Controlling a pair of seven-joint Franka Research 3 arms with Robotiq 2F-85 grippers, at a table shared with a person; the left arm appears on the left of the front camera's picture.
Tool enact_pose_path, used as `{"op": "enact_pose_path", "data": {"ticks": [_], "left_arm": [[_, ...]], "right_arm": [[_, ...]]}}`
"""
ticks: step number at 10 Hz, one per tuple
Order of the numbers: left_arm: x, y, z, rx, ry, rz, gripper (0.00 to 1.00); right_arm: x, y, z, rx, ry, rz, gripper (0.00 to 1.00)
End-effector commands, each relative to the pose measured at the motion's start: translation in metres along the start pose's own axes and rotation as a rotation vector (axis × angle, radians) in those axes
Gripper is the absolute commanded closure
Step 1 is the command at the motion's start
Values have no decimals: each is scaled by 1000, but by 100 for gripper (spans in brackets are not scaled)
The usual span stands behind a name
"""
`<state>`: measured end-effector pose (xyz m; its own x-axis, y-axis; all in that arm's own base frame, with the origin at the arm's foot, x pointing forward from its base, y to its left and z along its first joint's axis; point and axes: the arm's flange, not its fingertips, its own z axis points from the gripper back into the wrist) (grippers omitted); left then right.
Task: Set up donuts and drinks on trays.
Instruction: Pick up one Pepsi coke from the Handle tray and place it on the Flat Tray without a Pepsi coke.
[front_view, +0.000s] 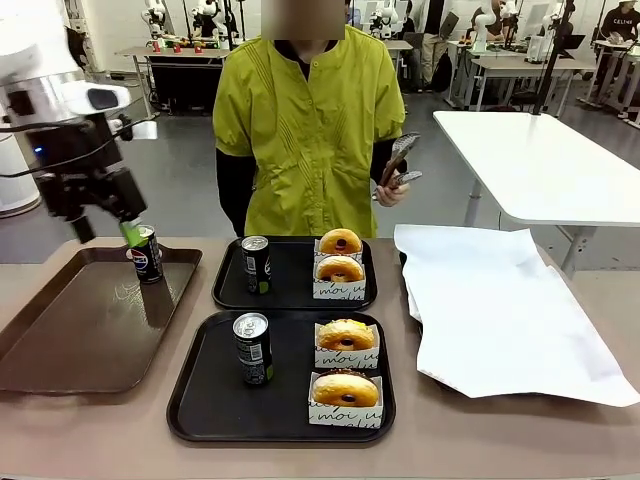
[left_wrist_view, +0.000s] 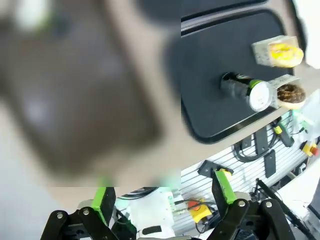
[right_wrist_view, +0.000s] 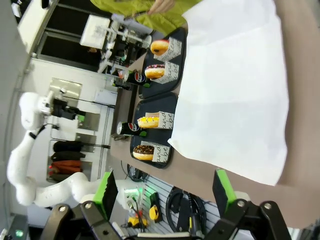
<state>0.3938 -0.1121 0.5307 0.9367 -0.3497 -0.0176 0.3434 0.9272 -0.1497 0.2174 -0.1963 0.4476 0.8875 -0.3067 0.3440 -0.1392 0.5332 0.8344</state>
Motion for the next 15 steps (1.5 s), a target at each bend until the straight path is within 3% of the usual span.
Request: {"op": "enact_pose_path", "data": {"ticks": [1, 6, 8, 10, 12, 15], "left_arm": [[18, -5, 4, -36, 3, -8, 0], [14, -4, 1, -20, 2, -7, 0], [-18, 58, 6, -337, -160, 118, 0], [-59, 105, -13, -491, -292, 212, 0], [-104, 135, -23, -724, -467, 249, 0], [-152, 178, -23, -931, -501, 291, 0]], "right_arm": [[-1, 0, -1, 9, -5, 9, 0], [-1, 0, -1, 9, -5, 9, 0], [-1, 0, -1, 9, -5, 9, 0], [-1, 0, -1, 9, -5, 9, 0], [-1, 0, -1, 9, -5, 9, 0], [-1, 0, -1, 9, -5, 9, 0]]}}
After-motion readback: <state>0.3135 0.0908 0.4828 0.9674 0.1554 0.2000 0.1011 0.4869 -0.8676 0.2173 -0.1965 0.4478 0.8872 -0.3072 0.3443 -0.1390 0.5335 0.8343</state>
